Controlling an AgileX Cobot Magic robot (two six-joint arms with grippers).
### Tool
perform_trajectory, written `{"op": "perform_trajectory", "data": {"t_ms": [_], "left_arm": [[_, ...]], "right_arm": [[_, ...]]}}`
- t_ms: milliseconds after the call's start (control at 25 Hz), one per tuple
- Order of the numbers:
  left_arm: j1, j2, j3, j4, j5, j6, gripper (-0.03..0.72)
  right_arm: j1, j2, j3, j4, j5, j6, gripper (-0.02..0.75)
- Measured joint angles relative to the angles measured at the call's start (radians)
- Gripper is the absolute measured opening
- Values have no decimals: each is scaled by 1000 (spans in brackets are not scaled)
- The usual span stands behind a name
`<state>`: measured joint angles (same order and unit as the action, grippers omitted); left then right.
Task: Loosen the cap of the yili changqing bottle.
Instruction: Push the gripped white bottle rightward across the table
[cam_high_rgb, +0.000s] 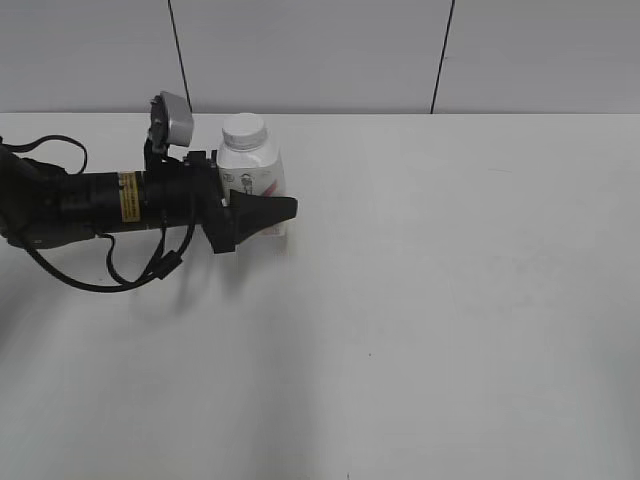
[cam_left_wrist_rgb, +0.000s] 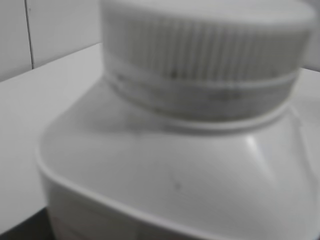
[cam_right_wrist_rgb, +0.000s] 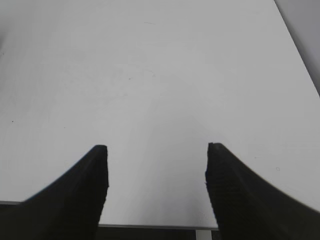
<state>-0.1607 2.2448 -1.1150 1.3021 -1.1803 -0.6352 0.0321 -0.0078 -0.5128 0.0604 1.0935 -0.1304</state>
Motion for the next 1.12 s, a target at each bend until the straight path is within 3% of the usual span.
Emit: {"op": "perform_trajectory", "data": {"t_ms": [440, 920, 1120], "left_arm": [[-121, 8, 0, -205, 53, 169, 460], [-143, 97, 0, -211, 17, 175, 460], [-186, 131, -1, -213, 22, 189, 460]], "right_arm": [[0, 0, 0, 0, 0, 0, 491], [0, 0, 0, 0, 0, 0, 491], [0, 0, 0, 0, 0, 0, 491]]}}
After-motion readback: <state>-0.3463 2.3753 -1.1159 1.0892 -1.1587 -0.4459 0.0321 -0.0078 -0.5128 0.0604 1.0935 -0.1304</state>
